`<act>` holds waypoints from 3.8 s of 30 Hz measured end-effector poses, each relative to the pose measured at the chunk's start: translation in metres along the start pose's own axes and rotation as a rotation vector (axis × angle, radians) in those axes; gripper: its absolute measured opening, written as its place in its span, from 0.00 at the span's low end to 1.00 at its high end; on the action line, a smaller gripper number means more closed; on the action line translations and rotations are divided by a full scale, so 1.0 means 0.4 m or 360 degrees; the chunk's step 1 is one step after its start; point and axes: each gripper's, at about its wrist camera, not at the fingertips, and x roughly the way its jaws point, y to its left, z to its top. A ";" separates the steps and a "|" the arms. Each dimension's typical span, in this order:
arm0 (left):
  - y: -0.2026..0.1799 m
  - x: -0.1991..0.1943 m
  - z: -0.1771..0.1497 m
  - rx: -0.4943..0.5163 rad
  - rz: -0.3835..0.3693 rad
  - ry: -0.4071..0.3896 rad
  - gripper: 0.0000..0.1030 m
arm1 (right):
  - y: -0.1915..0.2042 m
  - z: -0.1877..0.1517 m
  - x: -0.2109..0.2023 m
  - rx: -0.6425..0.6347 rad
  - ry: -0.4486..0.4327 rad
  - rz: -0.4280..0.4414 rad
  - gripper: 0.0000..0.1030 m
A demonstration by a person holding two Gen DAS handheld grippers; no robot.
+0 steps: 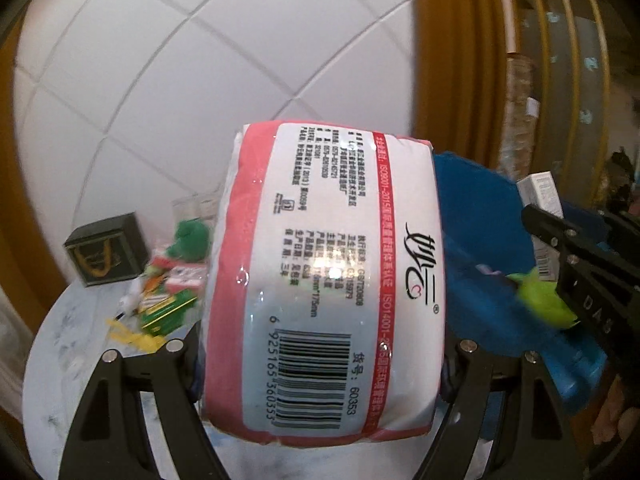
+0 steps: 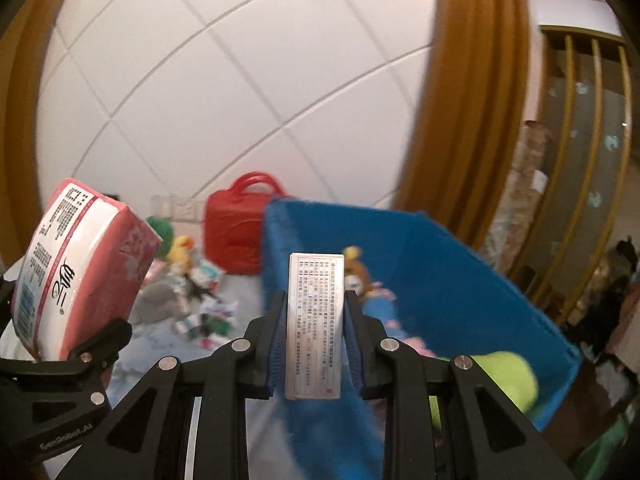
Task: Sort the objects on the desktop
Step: 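Lift the tissue pack and white box with both tools and carry them over the crate, then open both tools to drop the tissue pack and white box into the crate, then move both tools back over the table pile, then lower the left tool onto the white-teal Estazolam Tablets box and close on it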
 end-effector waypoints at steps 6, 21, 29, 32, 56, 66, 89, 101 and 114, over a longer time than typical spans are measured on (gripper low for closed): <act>-0.292 0.018 0.059 0.0041 -0.0048 -0.0057 0.78 | -0.256 -0.026 0.016 -0.0014 -0.0032 -0.0012 0.26; -0.633 0.185 0.040 -0.0017 0.0106 0.0288 0.78 | -0.672 -0.167 0.222 -0.0037 0.0226 0.0204 0.26; -0.644 0.194 0.034 -0.0092 0.0137 0.0328 0.81 | -0.698 -0.170 0.243 -0.0014 0.0237 0.0301 0.29; -0.638 0.196 0.032 -0.0107 0.0146 0.0335 0.86 | -0.702 -0.164 0.237 0.0002 0.0218 0.0315 0.54; -0.496 0.024 0.006 -0.0177 0.0294 0.0110 0.94 | -0.613 -0.138 0.088 -0.0021 0.0047 0.0443 1.00; -0.191 -0.094 -0.086 -0.0292 0.0386 0.0058 0.94 | -0.345 -0.075 -0.078 -0.0079 -0.0107 0.0566 1.00; 0.504 -0.070 -0.338 -0.0474 0.0498 0.0362 0.94 | 0.307 -0.108 0.027 -0.0130 0.0217 0.0688 0.99; 0.506 0.243 -0.319 -0.0388 0.0364 0.0569 0.93 | 0.378 -0.222 0.369 -0.0066 0.0590 0.0734 0.71; 0.447 0.673 -0.291 -0.0007 0.0000 0.0761 0.90 | 0.430 -0.324 0.634 0.0197 0.0835 0.0520 0.71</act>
